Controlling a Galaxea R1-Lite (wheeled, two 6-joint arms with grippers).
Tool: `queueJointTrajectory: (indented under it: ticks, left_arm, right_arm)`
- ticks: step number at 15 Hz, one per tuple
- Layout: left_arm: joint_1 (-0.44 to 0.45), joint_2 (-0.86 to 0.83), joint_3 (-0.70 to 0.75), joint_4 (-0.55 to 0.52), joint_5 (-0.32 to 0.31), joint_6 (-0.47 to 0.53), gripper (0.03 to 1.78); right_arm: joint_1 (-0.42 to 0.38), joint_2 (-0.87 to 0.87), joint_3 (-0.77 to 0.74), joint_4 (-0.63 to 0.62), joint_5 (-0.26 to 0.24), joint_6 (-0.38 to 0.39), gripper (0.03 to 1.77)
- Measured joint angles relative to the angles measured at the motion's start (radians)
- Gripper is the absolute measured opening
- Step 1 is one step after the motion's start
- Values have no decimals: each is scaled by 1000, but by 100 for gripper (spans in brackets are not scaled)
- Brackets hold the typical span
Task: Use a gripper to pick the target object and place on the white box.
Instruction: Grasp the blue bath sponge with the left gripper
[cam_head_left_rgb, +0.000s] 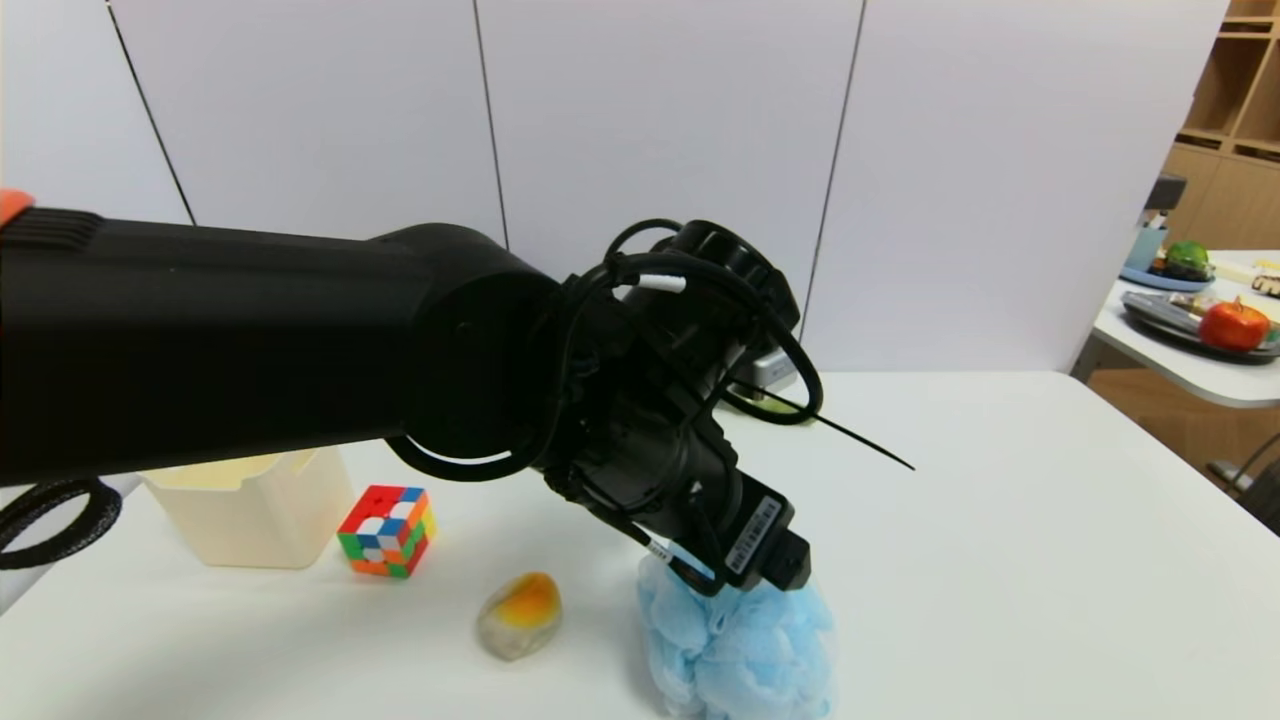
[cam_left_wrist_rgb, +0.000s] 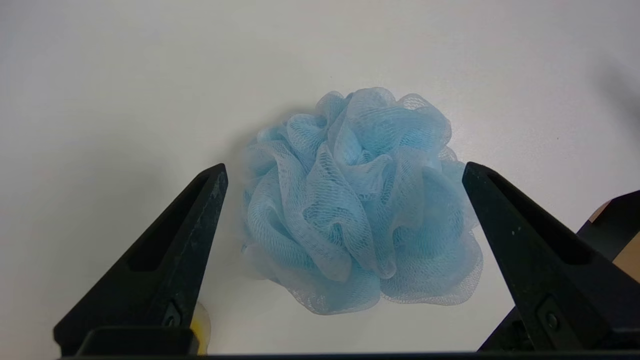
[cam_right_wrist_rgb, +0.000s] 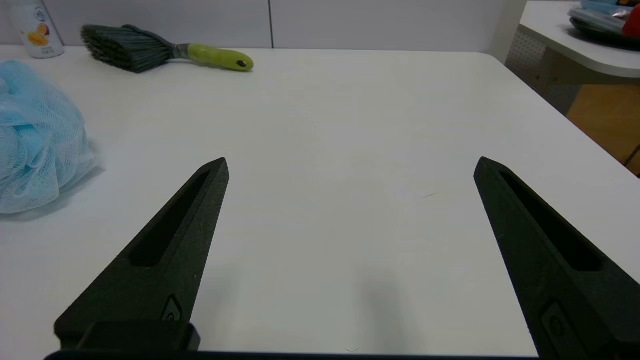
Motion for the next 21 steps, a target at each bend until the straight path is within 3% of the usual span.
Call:
queueJointTrajectory:
  ticks: [7, 13, 21]
  left_arm:
    - [-16, -29, -1, 146, -112, -72, 169]
    - [-32, -18, -4, 140, -108, -71, 169]
    - [-55, 56, -5, 128, -52, -61, 169]
  right_arm:
    - [0, 0, 0, 0, 0, 0, 170]
    - [0, 0, 0, 0, 0, 0, 170]
    - [0, 0, 0, 0, 0, 0, 170]
